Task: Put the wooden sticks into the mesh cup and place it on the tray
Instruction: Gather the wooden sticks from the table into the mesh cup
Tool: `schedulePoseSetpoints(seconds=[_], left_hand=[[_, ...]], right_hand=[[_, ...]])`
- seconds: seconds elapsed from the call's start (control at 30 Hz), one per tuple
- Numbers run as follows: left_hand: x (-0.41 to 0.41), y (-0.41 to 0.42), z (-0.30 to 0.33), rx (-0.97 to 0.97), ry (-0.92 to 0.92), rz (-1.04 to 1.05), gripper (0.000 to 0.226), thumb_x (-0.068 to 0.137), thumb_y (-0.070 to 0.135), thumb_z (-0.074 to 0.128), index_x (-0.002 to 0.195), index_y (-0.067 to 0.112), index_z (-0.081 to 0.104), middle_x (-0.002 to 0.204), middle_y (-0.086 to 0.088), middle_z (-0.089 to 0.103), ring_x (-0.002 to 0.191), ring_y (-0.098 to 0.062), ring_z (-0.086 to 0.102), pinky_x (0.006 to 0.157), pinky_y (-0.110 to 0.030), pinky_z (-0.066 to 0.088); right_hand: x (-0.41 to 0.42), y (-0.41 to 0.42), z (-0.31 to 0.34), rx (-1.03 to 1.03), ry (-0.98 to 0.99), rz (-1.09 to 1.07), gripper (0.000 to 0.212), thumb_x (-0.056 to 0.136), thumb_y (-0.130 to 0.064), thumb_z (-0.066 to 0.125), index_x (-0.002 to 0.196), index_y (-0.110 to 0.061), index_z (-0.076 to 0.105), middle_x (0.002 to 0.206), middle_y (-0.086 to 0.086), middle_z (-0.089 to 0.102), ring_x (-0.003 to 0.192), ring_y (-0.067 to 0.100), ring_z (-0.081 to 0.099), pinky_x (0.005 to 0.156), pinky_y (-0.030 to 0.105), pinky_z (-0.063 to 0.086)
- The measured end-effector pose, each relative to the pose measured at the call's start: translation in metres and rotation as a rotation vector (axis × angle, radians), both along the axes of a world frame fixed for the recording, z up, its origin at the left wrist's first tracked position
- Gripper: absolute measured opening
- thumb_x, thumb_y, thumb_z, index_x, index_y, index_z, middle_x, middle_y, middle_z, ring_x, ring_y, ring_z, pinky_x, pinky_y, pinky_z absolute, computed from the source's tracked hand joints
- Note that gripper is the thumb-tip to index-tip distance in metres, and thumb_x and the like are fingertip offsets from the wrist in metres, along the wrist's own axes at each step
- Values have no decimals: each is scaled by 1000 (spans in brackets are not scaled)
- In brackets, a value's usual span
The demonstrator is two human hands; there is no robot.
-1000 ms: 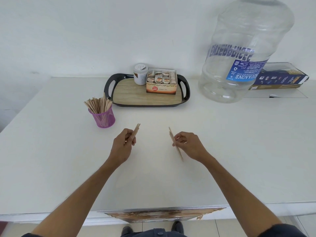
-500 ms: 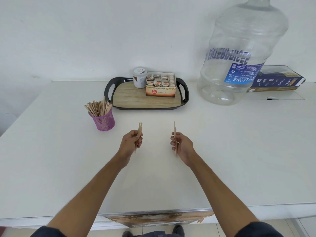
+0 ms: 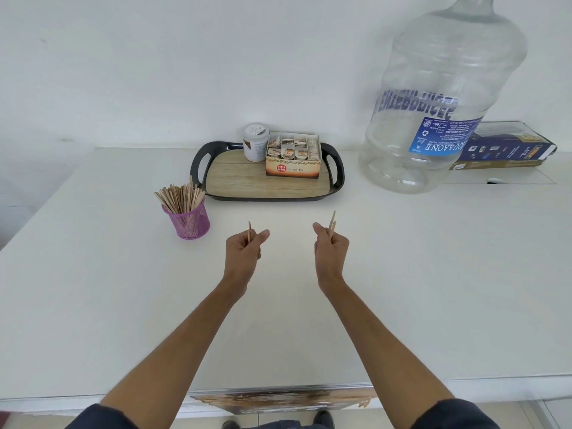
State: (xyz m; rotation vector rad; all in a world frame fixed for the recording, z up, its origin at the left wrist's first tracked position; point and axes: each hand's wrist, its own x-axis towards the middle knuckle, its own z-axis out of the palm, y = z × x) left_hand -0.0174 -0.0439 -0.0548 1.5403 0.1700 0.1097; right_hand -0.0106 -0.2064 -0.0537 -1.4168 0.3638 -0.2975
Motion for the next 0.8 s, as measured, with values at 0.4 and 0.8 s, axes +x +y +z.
schedulePoseSetpoints(seconds=[0.4, 0.8], left_hand=[[-28, -4, -38, 97, 69, 47, 63, 92, 29, 64, 58, -3, 22, 58, -14, 21, 61, -32, 14, 54, -39, 15], [-29, -8, -52, 94, 22, -30, 70, 94, 39, 60, 46, -7, 36, 44, -14, 61, 45, -30, 44, 63, -16, 41]], right_hand=[[-36, 23, -33, -130, -46, -12, 65, 93, -7, 61, 51, -26, 15, 50, -14, 12, 49, 9, 11, 54, 29, 18], [-40, 22, -35, -147, -27, 33, 62, 97, -12, 58, 54, -24, 16, 48, -11, 14, 46, 8, 11, 48, 13, 26]])
